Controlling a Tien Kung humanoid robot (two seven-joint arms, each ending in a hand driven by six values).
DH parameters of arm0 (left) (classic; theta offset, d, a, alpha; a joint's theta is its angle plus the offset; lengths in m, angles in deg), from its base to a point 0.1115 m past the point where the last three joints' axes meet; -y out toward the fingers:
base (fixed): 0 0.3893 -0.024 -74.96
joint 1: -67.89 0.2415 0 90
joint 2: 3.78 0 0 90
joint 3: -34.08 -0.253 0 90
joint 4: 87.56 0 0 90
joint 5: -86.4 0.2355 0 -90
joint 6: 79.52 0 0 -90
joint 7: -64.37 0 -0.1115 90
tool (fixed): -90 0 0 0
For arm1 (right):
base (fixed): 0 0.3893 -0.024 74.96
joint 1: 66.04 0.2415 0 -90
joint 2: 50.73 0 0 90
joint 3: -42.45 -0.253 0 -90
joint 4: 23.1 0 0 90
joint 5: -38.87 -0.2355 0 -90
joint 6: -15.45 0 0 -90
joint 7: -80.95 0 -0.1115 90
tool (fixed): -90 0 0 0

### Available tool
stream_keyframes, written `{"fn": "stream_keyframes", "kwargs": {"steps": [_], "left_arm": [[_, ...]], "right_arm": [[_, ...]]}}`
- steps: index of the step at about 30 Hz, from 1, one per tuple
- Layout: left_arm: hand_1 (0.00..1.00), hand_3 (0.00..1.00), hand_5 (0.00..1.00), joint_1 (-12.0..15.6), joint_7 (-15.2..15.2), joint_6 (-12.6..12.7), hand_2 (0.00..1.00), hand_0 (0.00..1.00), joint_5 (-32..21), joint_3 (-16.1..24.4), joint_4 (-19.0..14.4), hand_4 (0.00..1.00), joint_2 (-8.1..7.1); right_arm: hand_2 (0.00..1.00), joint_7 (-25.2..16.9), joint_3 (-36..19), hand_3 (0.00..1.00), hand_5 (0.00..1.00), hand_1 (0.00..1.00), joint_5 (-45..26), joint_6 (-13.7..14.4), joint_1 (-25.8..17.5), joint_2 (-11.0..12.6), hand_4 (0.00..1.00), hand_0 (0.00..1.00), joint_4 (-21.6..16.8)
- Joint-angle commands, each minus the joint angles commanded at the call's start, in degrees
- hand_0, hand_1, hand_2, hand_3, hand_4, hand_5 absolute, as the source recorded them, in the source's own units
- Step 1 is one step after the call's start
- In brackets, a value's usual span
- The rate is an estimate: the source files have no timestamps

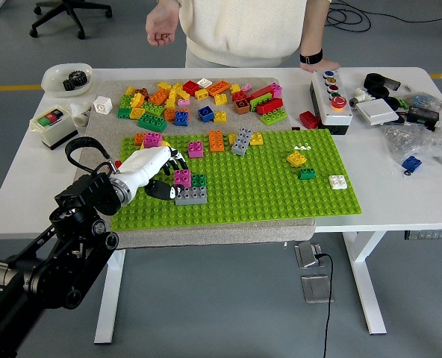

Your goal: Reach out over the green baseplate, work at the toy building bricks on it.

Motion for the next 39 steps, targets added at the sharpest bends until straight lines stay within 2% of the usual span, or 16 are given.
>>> {"fn": "stream_keyframes", "kwargs": {"steps": [13,39], "left_arm": [[0.565,0.536,0.092,-0.89,0.21,0.42,0.53,0.622,0.0,-0.05,0.94,0.585,0.37],[0.574,0.545,0.113,-0.86,1.14,1.22,0.535,0.636,0.0,-0.31,2.52,0.589,0.58]], "right_arm": [[0.687,-0.02,-0.01,0.638,0.533,0.645,-0.01,-0.01,0.1,0.0,0.85,0.743,0.0],[0.687,-0.03,0.32,0.638,0.535,0.644,0.12,-0.08,-0.03,-0.08,0.85,0.743,0.0]]}}
